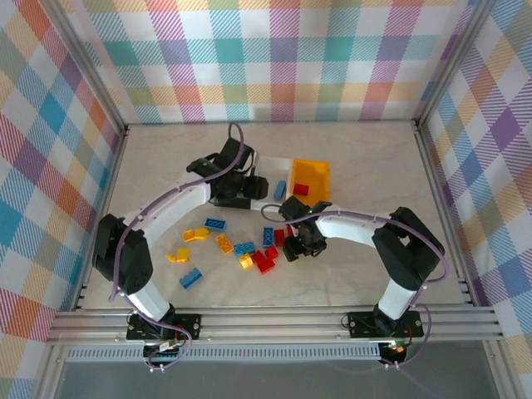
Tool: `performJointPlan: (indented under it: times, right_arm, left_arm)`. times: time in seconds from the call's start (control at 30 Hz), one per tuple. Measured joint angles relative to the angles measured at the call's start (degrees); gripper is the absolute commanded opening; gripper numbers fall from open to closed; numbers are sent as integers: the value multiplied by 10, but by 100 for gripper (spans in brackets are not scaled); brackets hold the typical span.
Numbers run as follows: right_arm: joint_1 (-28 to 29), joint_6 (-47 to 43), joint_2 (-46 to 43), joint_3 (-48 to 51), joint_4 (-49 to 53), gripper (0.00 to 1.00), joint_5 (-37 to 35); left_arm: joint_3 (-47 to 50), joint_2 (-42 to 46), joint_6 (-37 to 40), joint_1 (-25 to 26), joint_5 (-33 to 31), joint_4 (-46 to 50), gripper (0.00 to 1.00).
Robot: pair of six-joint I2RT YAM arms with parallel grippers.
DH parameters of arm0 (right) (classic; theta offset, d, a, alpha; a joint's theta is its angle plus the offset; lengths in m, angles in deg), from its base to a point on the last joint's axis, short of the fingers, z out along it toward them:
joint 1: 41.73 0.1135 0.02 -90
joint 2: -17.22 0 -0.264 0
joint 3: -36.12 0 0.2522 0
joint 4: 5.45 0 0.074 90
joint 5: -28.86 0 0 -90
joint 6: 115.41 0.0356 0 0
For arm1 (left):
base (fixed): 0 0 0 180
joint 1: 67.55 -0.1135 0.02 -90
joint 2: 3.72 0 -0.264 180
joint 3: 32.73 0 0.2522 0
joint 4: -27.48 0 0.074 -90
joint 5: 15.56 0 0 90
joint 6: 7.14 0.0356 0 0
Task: Sort the legos into containers by color
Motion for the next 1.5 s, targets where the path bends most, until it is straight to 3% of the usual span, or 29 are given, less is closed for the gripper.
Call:
performJointPlan:
  times: [0.23,0.83,1.2,1.5]
  right_arm:
    - [13,-11,7,-7,9,67,-23]
    - [22,-40,24,-30,17,67,-46]
    - [28,-57,50,-63,38,49,-40]
    - [27,-48,42,-62,15,49,-55]
  left_arm:
    - [69,40,-7,0,-17,0,62]
    - [121,112,-9,-15,-50,-7,64]
    - [155,163,-9,-42,-58,-5,65]
    - [158,163,-9,-46,-57,-4,66]
